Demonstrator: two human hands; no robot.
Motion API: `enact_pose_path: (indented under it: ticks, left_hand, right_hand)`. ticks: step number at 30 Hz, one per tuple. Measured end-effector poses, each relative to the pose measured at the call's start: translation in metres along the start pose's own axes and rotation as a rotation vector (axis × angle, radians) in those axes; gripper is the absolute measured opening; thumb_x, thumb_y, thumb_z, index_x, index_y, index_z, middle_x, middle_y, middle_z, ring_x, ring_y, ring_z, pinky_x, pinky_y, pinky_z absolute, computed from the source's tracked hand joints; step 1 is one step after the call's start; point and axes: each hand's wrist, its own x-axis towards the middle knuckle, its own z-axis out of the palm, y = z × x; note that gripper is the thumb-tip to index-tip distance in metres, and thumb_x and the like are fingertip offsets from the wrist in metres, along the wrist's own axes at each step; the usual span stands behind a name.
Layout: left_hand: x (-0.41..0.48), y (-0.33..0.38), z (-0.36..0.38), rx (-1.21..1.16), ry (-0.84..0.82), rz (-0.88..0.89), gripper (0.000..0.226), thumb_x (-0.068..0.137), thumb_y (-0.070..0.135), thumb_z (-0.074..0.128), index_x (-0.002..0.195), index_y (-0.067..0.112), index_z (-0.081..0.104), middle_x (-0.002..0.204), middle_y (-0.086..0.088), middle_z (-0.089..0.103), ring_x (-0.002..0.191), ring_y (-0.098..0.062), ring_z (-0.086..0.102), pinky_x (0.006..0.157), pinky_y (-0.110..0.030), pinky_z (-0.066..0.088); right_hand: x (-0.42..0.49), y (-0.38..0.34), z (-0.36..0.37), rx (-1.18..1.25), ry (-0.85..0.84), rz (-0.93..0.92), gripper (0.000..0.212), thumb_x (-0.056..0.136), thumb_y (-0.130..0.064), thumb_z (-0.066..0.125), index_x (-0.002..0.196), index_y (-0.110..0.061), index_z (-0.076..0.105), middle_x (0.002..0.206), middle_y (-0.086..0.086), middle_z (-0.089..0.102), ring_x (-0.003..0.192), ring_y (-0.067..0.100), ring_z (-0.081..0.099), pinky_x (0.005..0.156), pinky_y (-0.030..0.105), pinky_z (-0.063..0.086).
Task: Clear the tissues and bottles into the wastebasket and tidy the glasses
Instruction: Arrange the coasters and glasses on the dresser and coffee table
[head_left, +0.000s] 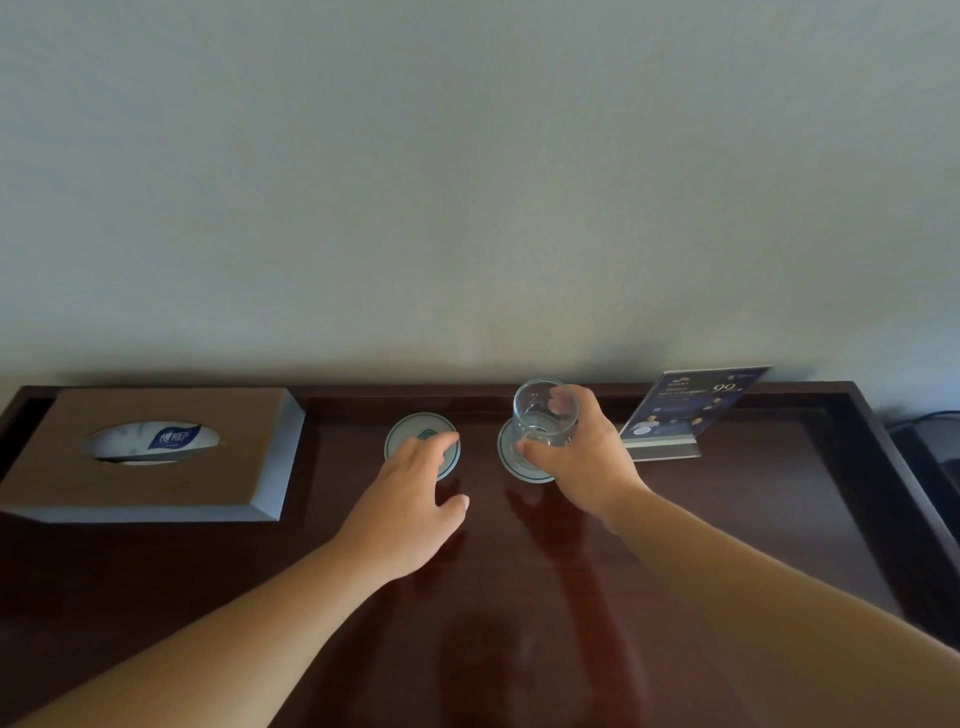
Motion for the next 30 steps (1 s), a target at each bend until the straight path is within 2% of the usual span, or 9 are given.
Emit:
enact_pose_path:
  ticks: [5,9,14,18,21,25,30]
  left_hand:
    - [-0.001,0.000,0.000,0.000,0.007,0.000,0.062,0.092,0.033,0.056,0.146,0.031,0.027,0.139,0.009,0.039,0.128,-0.009,0.042,0.100,-0.028,0.040]
    - [-0.002,0.002,0.001,0.005,0.018,-0.008,0.062,0.091,0.033,0.056,0.146,0.031,0.028,0.137,0.009,0.040,0.127,-0.009,0.042,0.099,-0.028,0.040]
    - [-0.004,0.003,0.004,0.022,0.013,-0.018,0.062,0.091,0.034,0.056,0.146,0.032,0.027,0.138,0.009,0.039,0.128,-0.011,0.041,0.099,-0.028,0.040]
    - [-0.006,0.005,0.007,0.024,0.007,-0.027,0.061,0.090,0.034,0.056,0.145,0.032,0.028,0.138,0.009,0.039,0.127,-0.012,0.042,0.100,-0.030,0.040]
    - [-0.008,0.009,0.007,0.030,0.004,-0.033,0.062,0.090,0.034,0.056,0.145,0.032,0.028,0.139,0.009,0.039,0.127,-0.011,0.042,0.101,-0.031,0.040]
    - [-0.010,0.020,0.001,0.036,0.019,-0.027,0.061,0.090,0.034,0.056,0.145,0.032,0.028,0.137,0.010,0.039,0.127,-0.011,0.041,0.100,-0.031,0.041]
    - [-0.015,0.044,-0.016,0.007,0.054,0.020,0.062,0.089,0.033,0.059,0.144,0.031,0.031,0.131,0.008,0.041,0.124,-0.014,0.045,0.100,-0.039,0.044]
  right_hand:
    - [0.000,0.004,-0.001,0.001,0.004,-0.024,0.069,0.075,-0.033,0.078,0.133,-0.032,0.041,0.124,-0.015,0.053,0.109,0.009,0.055,0.068,0.014,0.042]
    - [0.001,0.006,-0.004,-0.015,-0.008,-0.034,0.069,0.075,-0.031,0.078,0.133,-0.033,0.041,0.119,-0.013,0.055,0.105,0.011,0.058,0.071,0.020,0.046]
    - [0.005,0.007,-0.009,-0.039,-0.042,-0.063,0.066,0.075,-0.032,0.078,0.130,-0.036,0.043,0.116,-0.016,0.056,0.106,0.009,0.058,0.085,0.028,0.051]
    - [0.006,0.009,-0.010,-0.035,-0.054,-0.071,0.066,0.075,-0.031,0.078,0.129,-0.038,0.043,0.115,-0.018,0.057,0.105,0.009,0.059,0.083,0.027,0.051]
    - [0.005,0.007,-0.011,0.011,-0.080,-0.068,0.078,0.074,-0.028,0.080,0.138,-0.035,0.036,0.124,-0.012,0.053,0.110,0.012,0.057,0.082,0.021,0.046]
    - [-0.002,-0.001,-0.022,-0.062,-0.061,-0.082,0.095,0.070,-0.038,0.082,0.147,-0.031,0.026,0.142,-0.008,0.043,0.125,0.010,0.046,0.100,0.026,0.040]
    - [-0.025,-0.026,-0.045,-0.111,0.059,-0.172,0.087,0.076,-0.045,0.076,0.147,-0.032,0.028,0.143,-0.014,0.043,0.129,0.005,0.043,0.095,0.021,0.035]
